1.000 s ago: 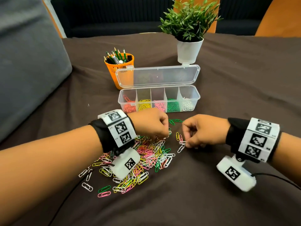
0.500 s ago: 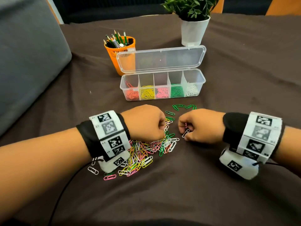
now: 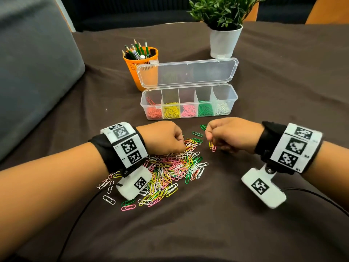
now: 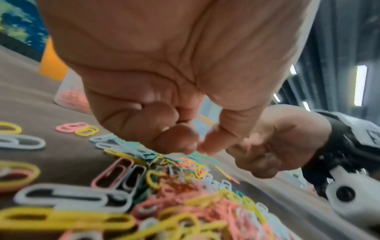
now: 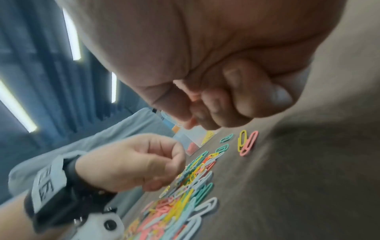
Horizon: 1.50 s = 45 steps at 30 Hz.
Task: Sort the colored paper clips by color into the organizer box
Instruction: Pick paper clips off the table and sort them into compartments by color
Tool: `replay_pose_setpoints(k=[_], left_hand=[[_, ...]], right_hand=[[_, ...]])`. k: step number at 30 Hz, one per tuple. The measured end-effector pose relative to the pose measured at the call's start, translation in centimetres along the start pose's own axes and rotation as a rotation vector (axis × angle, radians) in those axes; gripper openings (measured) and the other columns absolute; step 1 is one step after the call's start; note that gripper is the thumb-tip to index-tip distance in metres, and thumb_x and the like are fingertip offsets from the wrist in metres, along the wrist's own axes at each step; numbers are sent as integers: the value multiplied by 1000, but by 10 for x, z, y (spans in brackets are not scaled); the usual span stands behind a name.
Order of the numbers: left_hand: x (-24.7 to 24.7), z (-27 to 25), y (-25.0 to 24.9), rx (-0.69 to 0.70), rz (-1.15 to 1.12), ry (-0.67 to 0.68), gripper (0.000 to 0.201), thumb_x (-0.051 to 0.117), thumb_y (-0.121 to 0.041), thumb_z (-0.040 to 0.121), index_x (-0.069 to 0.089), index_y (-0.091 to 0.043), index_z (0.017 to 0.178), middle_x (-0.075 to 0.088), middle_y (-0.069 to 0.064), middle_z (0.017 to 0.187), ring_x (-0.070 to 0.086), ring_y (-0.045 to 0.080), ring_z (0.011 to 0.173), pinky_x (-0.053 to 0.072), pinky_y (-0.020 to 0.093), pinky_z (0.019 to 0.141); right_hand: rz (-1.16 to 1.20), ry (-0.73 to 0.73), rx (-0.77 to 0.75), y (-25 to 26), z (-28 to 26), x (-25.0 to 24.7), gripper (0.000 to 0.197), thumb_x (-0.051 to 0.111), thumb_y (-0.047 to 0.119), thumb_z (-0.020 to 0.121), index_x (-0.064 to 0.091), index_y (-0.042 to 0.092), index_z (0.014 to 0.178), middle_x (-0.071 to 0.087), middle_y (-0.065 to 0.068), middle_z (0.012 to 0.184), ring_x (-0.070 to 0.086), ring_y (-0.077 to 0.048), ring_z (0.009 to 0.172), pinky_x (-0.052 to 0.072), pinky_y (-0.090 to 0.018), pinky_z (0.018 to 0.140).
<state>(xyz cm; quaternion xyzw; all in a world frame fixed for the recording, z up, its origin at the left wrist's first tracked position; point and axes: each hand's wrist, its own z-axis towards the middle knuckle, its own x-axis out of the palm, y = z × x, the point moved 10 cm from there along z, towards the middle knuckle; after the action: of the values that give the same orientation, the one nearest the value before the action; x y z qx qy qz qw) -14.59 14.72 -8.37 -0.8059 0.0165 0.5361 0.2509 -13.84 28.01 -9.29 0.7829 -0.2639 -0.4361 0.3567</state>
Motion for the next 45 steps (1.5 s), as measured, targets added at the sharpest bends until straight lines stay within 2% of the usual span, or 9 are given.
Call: replay_pose_setpoints(k=[5, 12, 17, 20, 24, 30, 34, 41, 45], left_hand=[[-13, 1, 1, -13, -79, -29, 18, 77, -32, 84, 74, -15, 83, 62, -10, 57, 50, -3, 36, 37, 11, 40], [9, 0, -10, 45, 137, 45, 19, 81, -36, 77, 70, -21, 73, 65, -10, 59, 58, 3, 55, 51, 25, 63], [1, -3, 7, -30, -184, 89, 16, 78, -32, 83, 70, -18, 81, 71, 0, 74, 57, 8, 52, 47, 23, 53], [-5, -8, 22, -111, -696, 96, 21, 76, -9, 76, 56, -16, 81, 65, 14, 79, 58, 23, 64, 43, 24, 50], [-16, -9, 32, -150, -985, 15, 27, 52, 14, 88, 50, -13, 91, 58, 13, 72, 58, 17, 54, 48, 21, 44], [-11, -8, 35, -143, -406, -1, 6, 65, -8, 87, 66, -9, 81, 67, 11, 68, 63, 17, 55, 55, 31, 57], [-18, -6, 25, -57, 4, -94, 10, 76, -25, 82, 70, -17, 81, 67, -8, 62, 57, -7, 47, 50, 22, 59], [-5, -6, 21, -59, 125, 3, 21, 81, -38, 78, 73, -20, 83, 73, -7, 74, 64, 4, 66, 50, 22, 64], [-9, -9, 28, -76, -71, 42, 17, 82, -28, 79, 70, -16, 78, 72, -2, 67, 60, 7, 52, 47, 19, 54]], right_hand=[[-704, -20, -204, 28, 3, 21, 8, 66, 28, 82, 67, 22, 88, 58, 12, 72, 55, -9, 70, 43, -24, 66], [-799, 21, -187, 31, 9, 31, 16, 70, 27, 79, 57, 23, 70, 55, 9, 65, 53, -12, 66, 42, -25, 64], [60, 118, -17, 8, 4, 10, 26, 45, 3, 91, 45, 13, 66, 56, -9, 63, 35, -14, 43, 27, -20, 41], [509, 43, 27, 0, 1, -11, 33, 27, -14, 79, 37, 16, 71, 53, -10, 64, 30, -10, 37, 20, -13, 36], [676, 50, 29, -1, 4, -18, 36, 39, -4, 53, 46, 17, 82, 47, -3, 62, 31, -11, 42, 19, -15, 40], [-92, 17, -142, 23, 7, 3, 17, 64, 1, 81, 59, 16, 75, 52, 9, 52, 38, -4, 40, 30, -18, 40], [-610, -17, -263, 41, 10, 19, 9, 67, 19, 82, 66, 27, 82, 54, 19, 54, 48, 2, 52, 33, -13, 53], [-772, -37, -265, 51, 21, 34, 4, 67, 26, 81, 67, 27, 85, 53, 12, 70, 51, -7, 68, 45, -27, 67], [-784, -87, -234, 50, 25, 16, 10, 61, 16, 80, 65, 26, 81, 58, 12, 74, 56, -14, 74, 43, -25, 67]])
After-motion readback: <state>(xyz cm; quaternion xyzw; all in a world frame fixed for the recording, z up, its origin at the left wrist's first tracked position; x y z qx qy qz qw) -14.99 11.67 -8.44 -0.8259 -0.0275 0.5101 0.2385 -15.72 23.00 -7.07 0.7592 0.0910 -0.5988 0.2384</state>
